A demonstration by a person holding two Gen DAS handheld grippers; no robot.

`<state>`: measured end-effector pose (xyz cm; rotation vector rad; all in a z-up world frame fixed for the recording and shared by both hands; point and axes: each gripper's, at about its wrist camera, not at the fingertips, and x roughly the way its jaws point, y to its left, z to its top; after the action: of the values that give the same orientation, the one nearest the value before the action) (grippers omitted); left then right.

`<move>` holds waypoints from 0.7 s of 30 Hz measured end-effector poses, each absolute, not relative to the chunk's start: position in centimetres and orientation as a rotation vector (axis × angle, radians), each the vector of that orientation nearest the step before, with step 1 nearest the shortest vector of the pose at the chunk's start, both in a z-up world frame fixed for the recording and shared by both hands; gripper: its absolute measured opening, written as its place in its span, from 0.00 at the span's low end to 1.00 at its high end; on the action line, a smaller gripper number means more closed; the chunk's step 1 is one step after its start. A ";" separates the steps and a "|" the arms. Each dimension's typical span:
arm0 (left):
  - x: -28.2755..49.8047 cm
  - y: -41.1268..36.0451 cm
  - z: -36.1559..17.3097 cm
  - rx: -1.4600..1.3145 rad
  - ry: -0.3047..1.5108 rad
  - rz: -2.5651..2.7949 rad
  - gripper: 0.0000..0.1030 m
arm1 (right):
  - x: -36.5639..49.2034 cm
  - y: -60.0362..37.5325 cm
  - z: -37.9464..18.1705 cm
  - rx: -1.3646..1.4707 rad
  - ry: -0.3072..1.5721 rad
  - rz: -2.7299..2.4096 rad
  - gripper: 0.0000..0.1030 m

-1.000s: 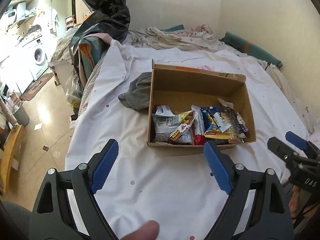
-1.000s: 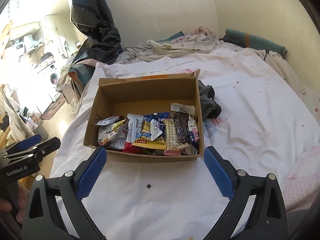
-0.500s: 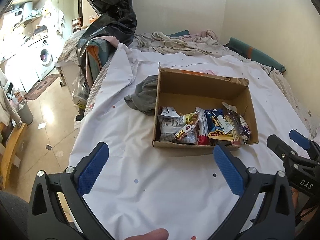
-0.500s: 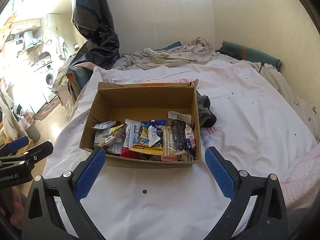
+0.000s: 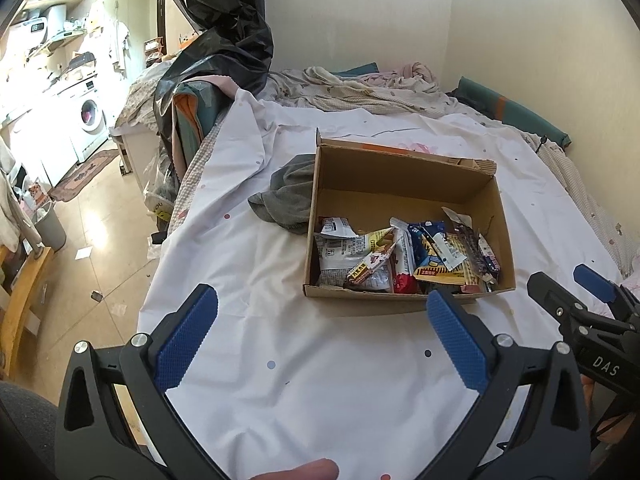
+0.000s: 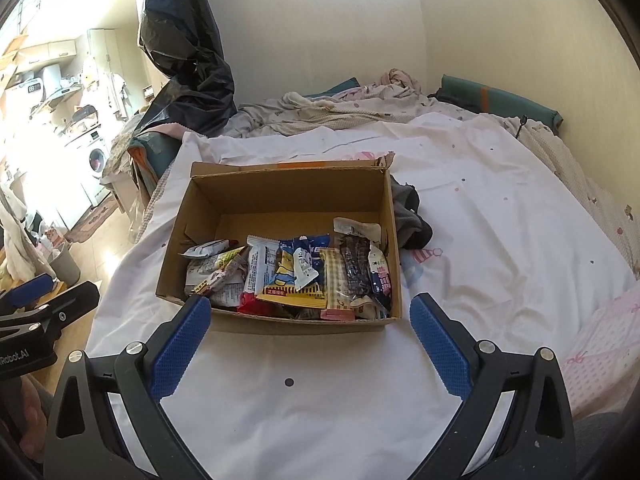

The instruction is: Organize snacks

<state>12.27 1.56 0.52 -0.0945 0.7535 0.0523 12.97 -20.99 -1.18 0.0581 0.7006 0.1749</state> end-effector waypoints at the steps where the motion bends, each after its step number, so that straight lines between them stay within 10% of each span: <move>1: 12.3 1.6 0.5 -0.096 0.753 0.053 1.00 | 13.0 -21.0 -1.2 0.060 0.703 0.174 0.99; 21: 12.2 1.4 0.7 -0.096 0.752 0.042 1.00 | 13.3 -21.5 -1.2 0.088 0.711 0.166 0.99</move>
<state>12.22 1.35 0.74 -0.0965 0.7522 0.0419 13.32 -21.55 -1.21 0.0882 0.7108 0.1658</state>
